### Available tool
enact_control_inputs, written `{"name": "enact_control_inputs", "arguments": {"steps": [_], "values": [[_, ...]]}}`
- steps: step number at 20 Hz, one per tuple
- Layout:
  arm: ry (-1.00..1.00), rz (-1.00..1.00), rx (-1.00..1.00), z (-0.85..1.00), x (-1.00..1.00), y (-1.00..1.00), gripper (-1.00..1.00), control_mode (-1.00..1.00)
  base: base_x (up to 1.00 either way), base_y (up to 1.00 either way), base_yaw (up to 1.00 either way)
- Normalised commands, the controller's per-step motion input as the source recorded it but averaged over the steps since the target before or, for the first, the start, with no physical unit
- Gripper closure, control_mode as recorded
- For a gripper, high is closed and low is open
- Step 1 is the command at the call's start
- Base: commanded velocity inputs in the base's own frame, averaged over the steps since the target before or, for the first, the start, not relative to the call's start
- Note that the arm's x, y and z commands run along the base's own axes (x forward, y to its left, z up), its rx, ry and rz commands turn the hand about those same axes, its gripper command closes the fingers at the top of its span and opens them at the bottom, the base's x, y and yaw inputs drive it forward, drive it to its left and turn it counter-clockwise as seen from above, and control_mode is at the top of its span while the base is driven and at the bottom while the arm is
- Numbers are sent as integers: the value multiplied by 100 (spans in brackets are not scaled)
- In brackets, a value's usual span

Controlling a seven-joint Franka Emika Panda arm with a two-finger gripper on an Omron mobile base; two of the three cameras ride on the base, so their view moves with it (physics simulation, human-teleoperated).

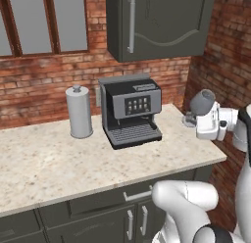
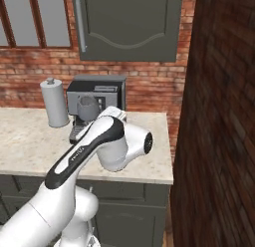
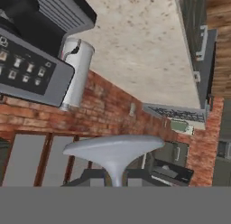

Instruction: Retrieve the wine glasses from the counter and place one next to each plate.

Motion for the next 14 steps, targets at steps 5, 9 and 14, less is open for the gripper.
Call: {"name": "enact_control_inputs", "arguments": {"steps": [5,9,14], "values": [[-14,0,4,27,-60,0,100,-100,0,0,0],[-1,0,1,1,-26,0,100,100,-23,-1,0],[0,0,0,0,0,0,100,100,-31,-68,-19]]}}
